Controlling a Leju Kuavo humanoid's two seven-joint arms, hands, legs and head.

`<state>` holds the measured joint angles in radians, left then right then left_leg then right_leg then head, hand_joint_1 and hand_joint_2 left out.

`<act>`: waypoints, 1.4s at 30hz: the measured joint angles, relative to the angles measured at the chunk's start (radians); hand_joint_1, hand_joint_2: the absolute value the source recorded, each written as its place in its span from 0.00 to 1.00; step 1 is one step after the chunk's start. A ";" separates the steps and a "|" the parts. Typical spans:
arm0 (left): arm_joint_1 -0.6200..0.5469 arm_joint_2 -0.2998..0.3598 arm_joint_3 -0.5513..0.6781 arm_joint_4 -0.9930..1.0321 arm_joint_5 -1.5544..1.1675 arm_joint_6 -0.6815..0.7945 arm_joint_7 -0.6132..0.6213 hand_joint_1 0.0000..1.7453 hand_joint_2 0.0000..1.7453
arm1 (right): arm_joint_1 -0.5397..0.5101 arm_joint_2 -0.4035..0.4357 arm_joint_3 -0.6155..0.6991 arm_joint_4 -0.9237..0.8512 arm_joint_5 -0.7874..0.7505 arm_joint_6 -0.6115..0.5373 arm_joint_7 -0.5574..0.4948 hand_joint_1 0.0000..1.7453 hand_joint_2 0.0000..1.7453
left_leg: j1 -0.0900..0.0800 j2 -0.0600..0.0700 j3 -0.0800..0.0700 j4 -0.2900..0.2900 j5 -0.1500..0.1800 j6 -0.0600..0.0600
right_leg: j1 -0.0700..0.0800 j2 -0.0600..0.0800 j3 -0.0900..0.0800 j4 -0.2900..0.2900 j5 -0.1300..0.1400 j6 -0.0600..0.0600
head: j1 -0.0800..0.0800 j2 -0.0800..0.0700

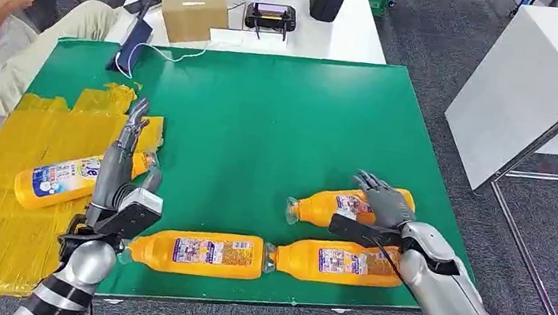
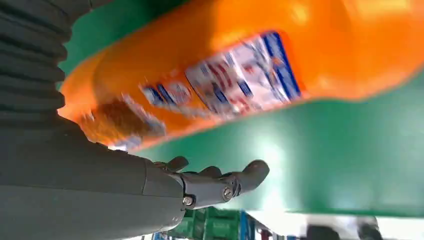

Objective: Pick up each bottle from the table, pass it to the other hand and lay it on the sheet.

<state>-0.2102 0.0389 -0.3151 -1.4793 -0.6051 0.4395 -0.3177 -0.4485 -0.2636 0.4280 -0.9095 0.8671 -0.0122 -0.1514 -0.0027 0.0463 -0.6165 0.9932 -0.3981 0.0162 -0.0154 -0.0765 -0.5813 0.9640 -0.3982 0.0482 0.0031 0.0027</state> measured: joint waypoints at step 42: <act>0.090 -0.014 -0.075 -0.156 0.027 -0.024 -0.002 0.00 1.00 | -0.075 0.055 0.067 0.245 0.250 -0.228 0.264 1.00 1.00 | 0.000 0.000 0.006 0.000 0.000 0.001 | -0.001 0.000 0.006 -0.001 0.000 0.000 | 0.000 0.000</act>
<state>-0.1207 0.0252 -0.3899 -1.6354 -0.5783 0.4158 -0.3200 -0.5234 -0.2087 0.4947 -0.6642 1.1166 -0.2400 0.1122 -0.0026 0.0465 -0.6104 0.9931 -0.3979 0.0167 -0.0162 -0.0764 -0.5753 0.9635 -0.3980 0.0484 0.0027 0.0027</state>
